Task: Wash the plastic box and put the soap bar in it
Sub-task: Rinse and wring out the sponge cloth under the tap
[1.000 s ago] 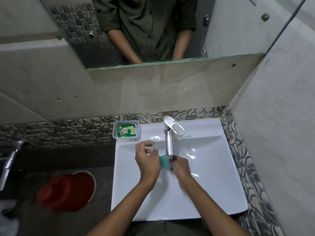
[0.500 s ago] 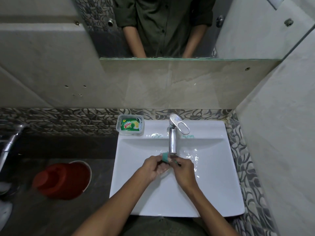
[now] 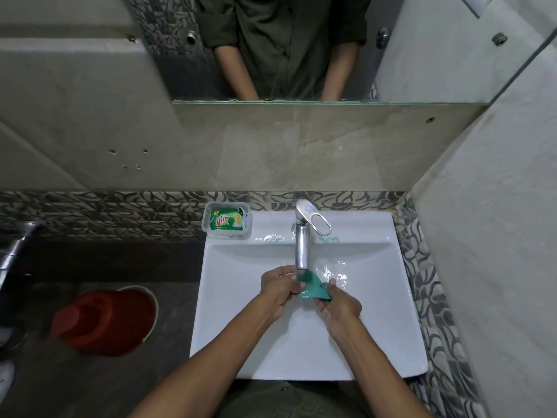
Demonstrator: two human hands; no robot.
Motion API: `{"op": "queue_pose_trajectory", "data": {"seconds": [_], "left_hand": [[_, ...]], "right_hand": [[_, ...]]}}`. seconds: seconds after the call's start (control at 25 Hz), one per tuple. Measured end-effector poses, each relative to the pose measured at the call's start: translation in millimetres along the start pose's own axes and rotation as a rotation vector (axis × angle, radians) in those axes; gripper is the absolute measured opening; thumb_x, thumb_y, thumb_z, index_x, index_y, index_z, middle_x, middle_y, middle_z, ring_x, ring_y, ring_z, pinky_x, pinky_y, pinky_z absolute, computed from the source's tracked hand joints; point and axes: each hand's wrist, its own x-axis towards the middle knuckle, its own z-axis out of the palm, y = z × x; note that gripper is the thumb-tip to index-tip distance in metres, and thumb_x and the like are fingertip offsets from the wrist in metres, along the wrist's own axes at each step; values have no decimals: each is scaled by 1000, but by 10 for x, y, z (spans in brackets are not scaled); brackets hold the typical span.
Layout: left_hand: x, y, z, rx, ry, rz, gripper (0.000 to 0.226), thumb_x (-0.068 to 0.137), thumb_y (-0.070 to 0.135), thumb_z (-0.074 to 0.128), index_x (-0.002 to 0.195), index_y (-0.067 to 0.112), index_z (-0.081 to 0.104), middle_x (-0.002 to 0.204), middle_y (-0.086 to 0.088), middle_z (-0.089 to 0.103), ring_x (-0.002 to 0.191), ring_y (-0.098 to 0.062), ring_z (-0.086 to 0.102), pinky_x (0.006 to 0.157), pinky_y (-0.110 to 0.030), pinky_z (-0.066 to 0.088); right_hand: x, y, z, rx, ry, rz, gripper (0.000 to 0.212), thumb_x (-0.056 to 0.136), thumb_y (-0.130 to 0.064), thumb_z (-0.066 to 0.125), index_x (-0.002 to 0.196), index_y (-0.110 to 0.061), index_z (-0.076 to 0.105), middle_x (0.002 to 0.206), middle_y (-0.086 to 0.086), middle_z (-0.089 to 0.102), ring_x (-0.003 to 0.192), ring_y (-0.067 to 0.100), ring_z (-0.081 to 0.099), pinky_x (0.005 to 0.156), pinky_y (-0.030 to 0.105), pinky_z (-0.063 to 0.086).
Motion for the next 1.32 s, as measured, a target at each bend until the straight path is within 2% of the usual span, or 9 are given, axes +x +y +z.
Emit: {"op": "queue_pose_trajectory", "data": {"seconds": [0.2,0.32,0.44,0.6,0.76,1.0,1.12,1.2,1.32], "left_hand": [[-116,136,136,195,226,106,22,64,-9,83,73,5,70,80,-12,73,64,-23,67,56,-30,61],[-162,206,152,241,232,158,28,55,-2,92,66,7,67,69,-7,70,55,-22,66,48,-28,58],[-158,228,124,291,233,162,24,60,-1,88,75,9,71,77,-8,74,64,-22,69,56,-29,61],[-146,221,86,307,155,162,16,71,-5,77,77,10,73,66,-1,68,58,-16,61,55,-25,52],[-176,215,47,253,120,152,17,78,-10,68,79,6,74,63,-3,69,48,-11,62,47,-21,50],[-220,71,105,164,93,186,15,78,-7,74,83,7,75,73,-8,74,66,-20,65,60,-27,55],[-281,-29,187,149,-18,205,24,79,-12,68,85,11,76,74,0,76,69,-15,69,60,-20,55],[-332,-110,266,201,-156,192,30,79,-15,63,89,10,74,81,-2,78,76,-16,72,65,-23,57],[-413,-143,345,220,-363,169,40,81,-21,60,109,6,71,94,-5,78,83,-14,73,76,-27,60]], "right_hand": [[-107,-49,-23,-307,1,-20,11,97,-12,60,93,-3,62,88,15,67,67,34,65,64,39,52],[-312,-238,40,-695,84,-435,28,93,-25,60,114,-7,67,105,7,68,94,28,63,81,35,48],[-663,-610,233,-539,-87,-781,32,94,-27,56,123,-20,66,115,3,71,106,21,65,90,32,49],[-919,-1034,580,-682,-263,-937,33,92,-31,52,91,-5,71,86,17,70,82,34,62,73,44,53],[-1102,-998,710,-874,-182,-1060,13,86,-21,52,76,-21,60,54,-6,55,67,26,56,65,33,43],[-915,-777,420,-369,-316,-666,16,76,-12,55,90,-14,63,77,17,76,62,27,72,54,32,56],[-532,-446,43,-606,-55,-551,13,79,-31,61,85,-21,67,87,3,76,81,22,71,66,35,52],[-363,-235,-81,-629,-133,-369,20,83,-33,63,93,-16,71,93,7,76,86,24,71,72,41,58],[-215,-255,-126,-482,-191,-266,17,89,-15,63,90,-1,73,74,11,78,62,20,71,51,27,55]]}}
